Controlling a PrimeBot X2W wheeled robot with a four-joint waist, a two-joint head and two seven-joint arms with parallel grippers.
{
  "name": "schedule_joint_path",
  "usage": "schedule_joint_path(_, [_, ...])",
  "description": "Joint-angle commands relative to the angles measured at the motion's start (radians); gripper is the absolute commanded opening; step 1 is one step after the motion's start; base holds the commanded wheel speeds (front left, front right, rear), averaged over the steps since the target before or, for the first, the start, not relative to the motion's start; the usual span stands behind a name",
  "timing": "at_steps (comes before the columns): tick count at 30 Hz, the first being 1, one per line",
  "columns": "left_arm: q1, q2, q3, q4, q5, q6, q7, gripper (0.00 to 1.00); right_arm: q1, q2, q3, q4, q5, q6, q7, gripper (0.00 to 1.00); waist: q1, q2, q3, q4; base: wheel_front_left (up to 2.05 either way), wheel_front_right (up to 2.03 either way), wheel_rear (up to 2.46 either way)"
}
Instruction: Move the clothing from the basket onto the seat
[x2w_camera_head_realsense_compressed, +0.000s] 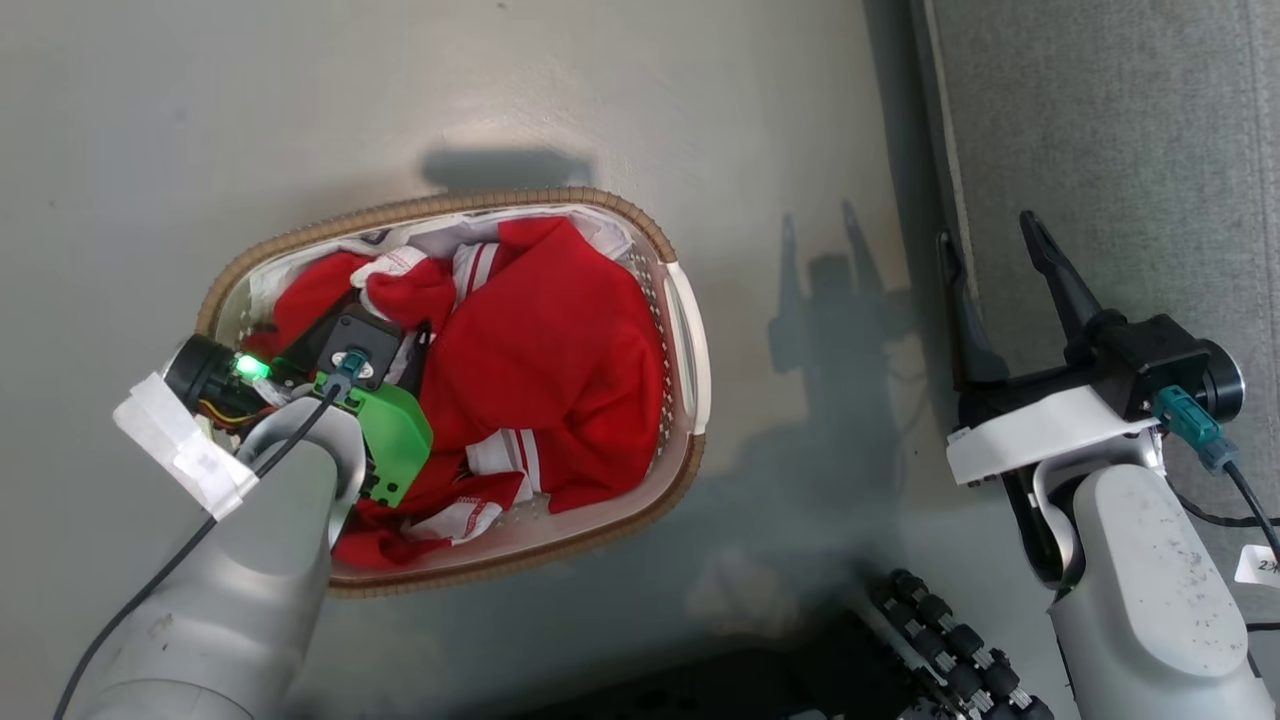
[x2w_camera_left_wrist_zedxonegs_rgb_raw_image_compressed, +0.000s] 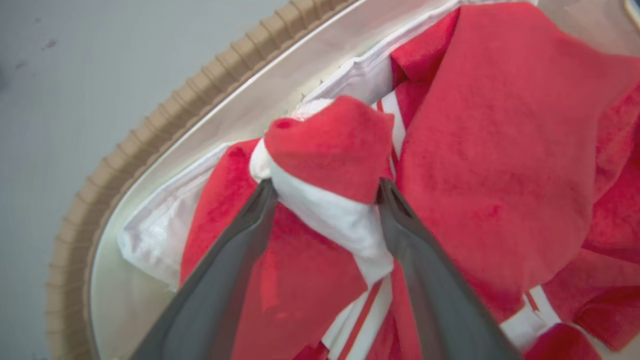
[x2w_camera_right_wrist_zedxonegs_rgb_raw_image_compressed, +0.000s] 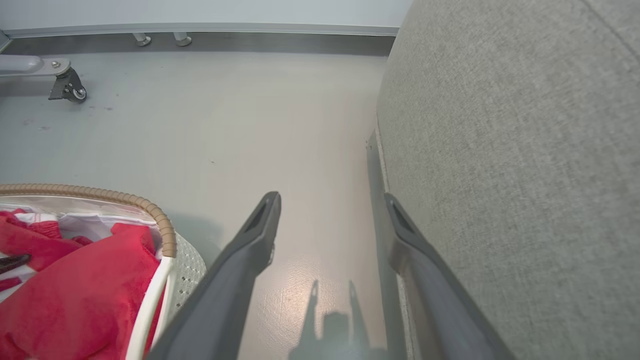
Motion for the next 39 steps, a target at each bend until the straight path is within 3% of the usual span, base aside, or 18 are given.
schedule_joint_path(1, [-0.029, 0.009, -0.008, 0.015, 0.014, 0.004, -0.001, 1.0, -0.015, 0.0, 0.003, -0.007, 0.008, -0.001, -0.005, 1.0, -0.0001, 0.0, 0.022, -0.001, 0.0, 0.0, 0.0])
schedule_joint_path(13, [-0.128, -0.016, -0.055, 0.137, 0.014, -0.011, 0.003, 1.0, -0.055, 0.002, 0.002, -0.027, 0.015, -0.001, -0.005, 1.0, -0.0001, 0.0, 0.089, -0.012, 0.0, 0.0, 0.0])
schedule_joint_path(14, [-0.13, -0.019, -0.062, 0.145, 0.015, -0.013, 0.006, 0.67, -0.057, 0.002, 0.002, -0.028, 0.018, -0.001, -0.005, 1.0, -0.0001, 0.0, 0.091, -0.014, 0.0, 0.0, 0.0])
schedule_joint_path(15, [-0.132, -0.021, -0.064, 0.149, 0.013, -0.013, 0.006, 0.48, -0.058, 0.002, 0.001, -0.029, 0.018, -0.001, -0.005, 1.0, -0.0001, 0.0, 0.093, -0.015, 0.0, 0.0, 0.0])
schedule_joint_path(16, [-0.135, -0.022, -0.067, 0.153, 0.011, -0.014, 0.006, 0.2, -0.058, 0.002, -0.001, -0.028, 0.018, -0.001, -0.005, 1.0, -0.0001, 0.0, 0.095, -0.015, 0.0, 0.0, 0.0])
schedule_joint_path(17, [-0.136, -0.024, -0.07, 0.157, 0.011, -0.015, 0.006, 0.05, -0.058, 0.003, -0.001, -0.027, 0.02, -0.001, -0.005, 1.0, -0.0001, 0.0, 0.096, -0.015, 0.0, 0.0, 0.0])
schedule_joint_path(18, [-0.137, -0.027, -0.072, 0.161, 0.007, -0.017, 0.008, 0.0, -0.058, 0.003, -0.001, -0.026, 0.022, -0.001, -0.005, 1.0, -0.0001, 0.0, 0.095, -0.015, 0.0, 0.0, 0.0])
schedule_joint_path(27, [-0.086, -0.017, -0.046, 0.122, -0.06, -0.021, -0.002, 0.0, -0.067, 0.002, -0.007, -0.006, 0.043, -0.001, -0.005, 1.0, -0.0001, 0.0, 0.021, -0.029, 0.0, 0.0, 0.0])
schedule_joint_path(39, [0.147, 0.01, 0.091, -0.157, -0.171, -0.006, -0.002, 0.0, -0.031, 0.002, 0.015, 0.03, 0.058, -0.001, -0.005, 1.0, -0.0001, 0.0, -0.21, -0.018, 0.0, 0.0, 0.0])
